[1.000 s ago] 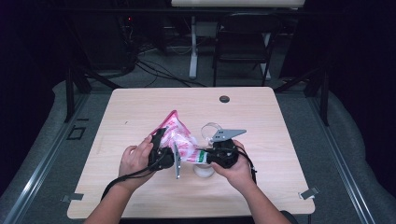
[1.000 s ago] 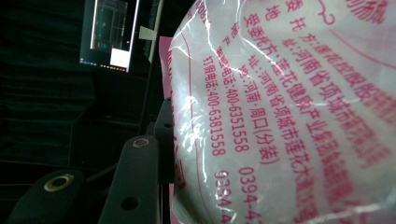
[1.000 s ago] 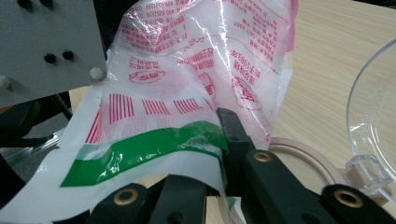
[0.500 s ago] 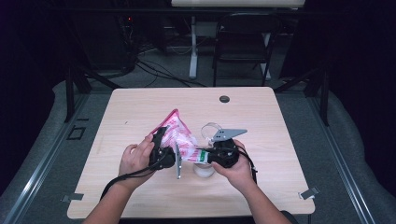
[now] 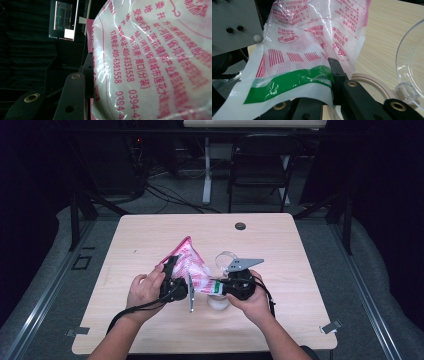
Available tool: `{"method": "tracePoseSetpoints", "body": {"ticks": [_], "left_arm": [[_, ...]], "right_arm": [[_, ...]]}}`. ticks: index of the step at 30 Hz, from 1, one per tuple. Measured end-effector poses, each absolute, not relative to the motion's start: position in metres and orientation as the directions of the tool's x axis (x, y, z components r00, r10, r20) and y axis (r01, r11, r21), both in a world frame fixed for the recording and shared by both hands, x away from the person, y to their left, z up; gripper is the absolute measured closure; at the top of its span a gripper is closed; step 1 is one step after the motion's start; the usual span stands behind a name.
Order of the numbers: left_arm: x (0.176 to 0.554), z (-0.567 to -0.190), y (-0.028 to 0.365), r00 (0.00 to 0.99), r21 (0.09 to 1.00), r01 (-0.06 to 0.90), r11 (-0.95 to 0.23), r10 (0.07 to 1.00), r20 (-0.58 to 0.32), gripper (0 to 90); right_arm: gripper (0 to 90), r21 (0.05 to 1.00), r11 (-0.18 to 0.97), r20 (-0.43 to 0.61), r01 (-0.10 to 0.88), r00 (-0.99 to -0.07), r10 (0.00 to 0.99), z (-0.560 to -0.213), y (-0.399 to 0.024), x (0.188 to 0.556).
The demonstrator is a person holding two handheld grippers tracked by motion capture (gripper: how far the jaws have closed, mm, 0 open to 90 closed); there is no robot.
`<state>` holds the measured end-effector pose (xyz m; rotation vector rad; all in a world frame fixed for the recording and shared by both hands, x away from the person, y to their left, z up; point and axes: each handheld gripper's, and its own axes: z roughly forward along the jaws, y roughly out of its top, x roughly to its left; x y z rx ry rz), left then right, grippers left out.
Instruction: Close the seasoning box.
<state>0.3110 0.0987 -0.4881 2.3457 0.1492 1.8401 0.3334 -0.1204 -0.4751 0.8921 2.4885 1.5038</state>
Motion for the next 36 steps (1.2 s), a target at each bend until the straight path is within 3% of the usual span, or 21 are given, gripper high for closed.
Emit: {"method": "tracePoseSetpoints", "body": {"ticks": [36], "left_arm": [[0.3105,-0.4853,0.0949,0.229,0.154,-0.025,-0.988,0.145,0.963,63.3]], "right_arm": [[89.8,0.837,0.336,0.205,0.432,-0.817,0.54,-0.4774,-0.1221,0.3342]]}}
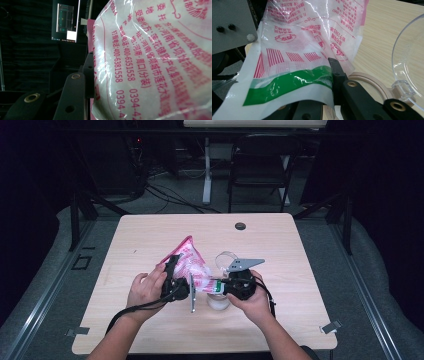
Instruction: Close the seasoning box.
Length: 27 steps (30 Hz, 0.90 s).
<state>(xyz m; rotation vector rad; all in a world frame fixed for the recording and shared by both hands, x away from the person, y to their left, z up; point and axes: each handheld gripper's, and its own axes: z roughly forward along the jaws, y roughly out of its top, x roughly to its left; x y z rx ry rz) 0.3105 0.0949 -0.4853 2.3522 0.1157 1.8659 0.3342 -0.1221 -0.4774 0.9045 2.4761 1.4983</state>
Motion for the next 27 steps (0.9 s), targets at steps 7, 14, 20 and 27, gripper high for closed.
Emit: {"method": "tracePoseSetpoints", "body": {"ticks": [7,14,20,27], "left_arm": [[0.3102,-0.4851,0.0939,0.222,0.148,-0.033,-0.989,0.137,0.965,63.4],[0.3094,-0.4847,0.093,0.22,0.142,-0.036,-0.989,0.131,0.967,63.4],[0.3088,-0.4837,0.0919,0.219,0.136,-0.035,-0.99,0.125,0.968,63.5],[0.309,-0.4845,0.0907,0.218,0.132,-0.041,-0.99,0.121,0.969,63.5]], "right_arm": [[89.8,0.835,0.336,0.206,0.436,-0.814,0.543,-0.4783,-0.1229,0.3349],[89.9,0.833,0.335,0.211,0.44,-0.812,0.544,-0.4796,-0.1233,0.3358],[89.9,0.832,0.332,0.214,0.444,-0.809,0.547,-0.4797,-0.1238,0.3361],[89.9,0.829,0.33,0.22,0.451,-0.806,0.549,-0.4807,-0.1248,0.3368]]}}
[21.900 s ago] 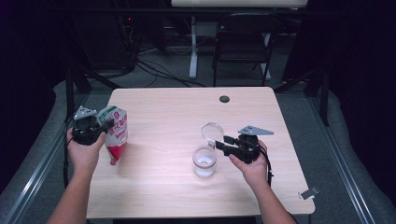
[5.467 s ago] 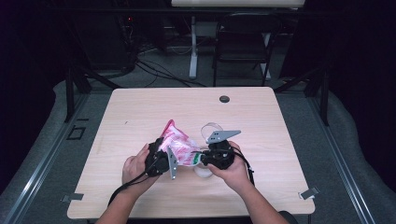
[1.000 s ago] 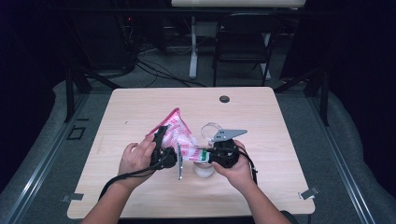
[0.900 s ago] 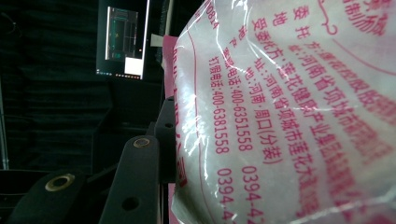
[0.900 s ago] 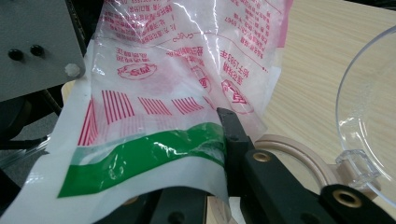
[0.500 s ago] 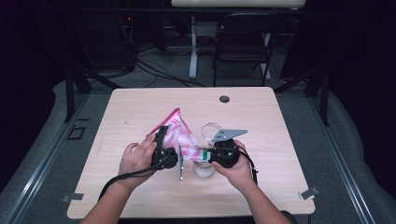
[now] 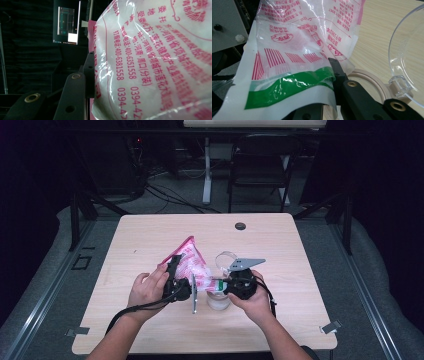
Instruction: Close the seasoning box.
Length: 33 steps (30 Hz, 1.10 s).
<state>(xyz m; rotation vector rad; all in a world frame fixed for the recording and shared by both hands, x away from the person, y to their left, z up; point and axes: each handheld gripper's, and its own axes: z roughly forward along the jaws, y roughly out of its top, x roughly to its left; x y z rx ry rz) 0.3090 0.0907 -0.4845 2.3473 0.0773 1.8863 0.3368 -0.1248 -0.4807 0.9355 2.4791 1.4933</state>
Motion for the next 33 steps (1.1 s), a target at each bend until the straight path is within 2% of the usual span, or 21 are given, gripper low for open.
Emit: {"method": "tracePoseSetpoints", "body": {"ticks": [33], "left_arm": [[0.309,-0.4864,0.0908,0.219,0.117,-0.045,-0.992,0.104,0.97,63.7]], "right_arm": [[90.0,0.819,0.343,0.224,0.461,-0.806,0.549,-0.487,-0.123,0.3402]]}}
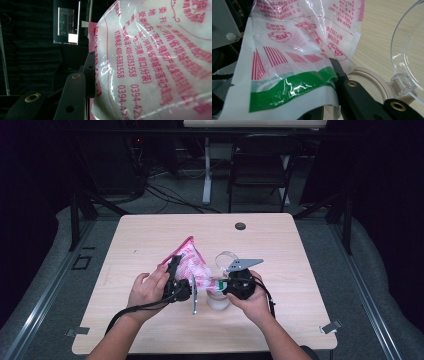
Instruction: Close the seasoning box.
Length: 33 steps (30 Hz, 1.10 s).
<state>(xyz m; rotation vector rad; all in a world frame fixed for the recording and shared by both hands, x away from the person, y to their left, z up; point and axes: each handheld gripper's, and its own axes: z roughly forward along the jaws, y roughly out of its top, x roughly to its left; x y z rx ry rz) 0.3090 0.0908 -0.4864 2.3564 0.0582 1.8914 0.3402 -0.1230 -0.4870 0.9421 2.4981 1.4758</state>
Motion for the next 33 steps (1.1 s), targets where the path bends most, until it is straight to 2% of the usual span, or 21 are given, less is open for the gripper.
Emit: {"method": "tracePoseSetpoints", "body": {"ticks": [33], "left_arm": [[0.306,-0.4875,0.0915,0.185,0.1,-0.065,-0.993,0.087,0.979,64.0]], "right_arm": [[90.0,0.815,0.349,0.22,0.463,-0.804,0.553,-0.4885,-0.1215,0.34]]}}
